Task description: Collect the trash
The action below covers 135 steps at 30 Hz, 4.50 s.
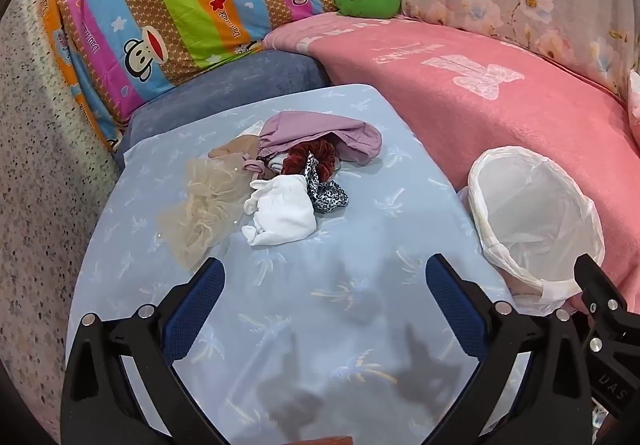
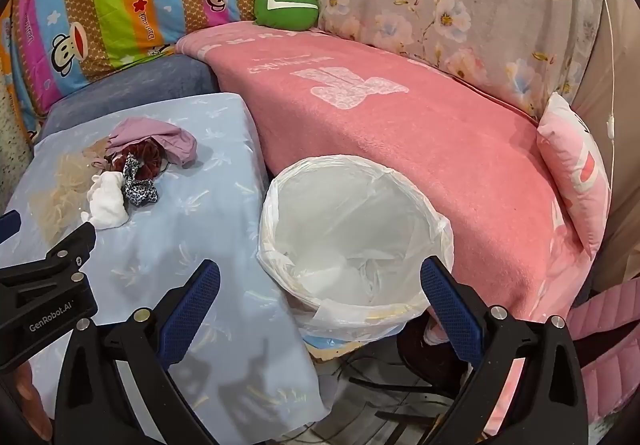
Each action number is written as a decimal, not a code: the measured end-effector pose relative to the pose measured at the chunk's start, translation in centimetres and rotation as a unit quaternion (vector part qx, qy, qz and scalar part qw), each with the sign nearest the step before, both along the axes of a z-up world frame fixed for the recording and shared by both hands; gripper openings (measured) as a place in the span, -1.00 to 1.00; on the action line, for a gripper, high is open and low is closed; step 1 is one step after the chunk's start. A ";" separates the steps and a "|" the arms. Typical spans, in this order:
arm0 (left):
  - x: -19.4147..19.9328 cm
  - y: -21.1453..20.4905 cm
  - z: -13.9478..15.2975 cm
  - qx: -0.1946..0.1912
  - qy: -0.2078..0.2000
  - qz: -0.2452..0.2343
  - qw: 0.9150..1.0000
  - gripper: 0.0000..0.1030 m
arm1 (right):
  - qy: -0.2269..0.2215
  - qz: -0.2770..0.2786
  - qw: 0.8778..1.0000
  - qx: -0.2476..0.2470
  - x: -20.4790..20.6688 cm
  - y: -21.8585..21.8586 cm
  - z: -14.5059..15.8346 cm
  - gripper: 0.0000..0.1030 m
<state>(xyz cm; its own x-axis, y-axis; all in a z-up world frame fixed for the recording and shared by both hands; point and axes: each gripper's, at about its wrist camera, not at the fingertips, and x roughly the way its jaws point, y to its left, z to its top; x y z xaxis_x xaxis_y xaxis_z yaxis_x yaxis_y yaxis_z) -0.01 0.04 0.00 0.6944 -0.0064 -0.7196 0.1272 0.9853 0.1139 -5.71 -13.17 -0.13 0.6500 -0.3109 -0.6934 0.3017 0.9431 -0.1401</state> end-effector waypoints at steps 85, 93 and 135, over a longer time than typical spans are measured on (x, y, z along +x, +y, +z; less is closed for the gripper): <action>1.2 -2.5 1.8 -0.009 0.042 0.001 0.999 0.87 | 0.016 0.004 1.000 -0.012 1.4 -2.2 3.3 0.88; 1.3 -2.4 1.8 -0.010 0.041 -0.001 0.999 0.87 | 0.016 0.004 1.000 -0.013 1.5 -2.1 3.3 0.88; 5.3 4.4 2.2 -0.045 0.002 -0.010 0.999 0.87 | -0.028 0.015 0.999 0.000 5.3 3.7 4.6 0.88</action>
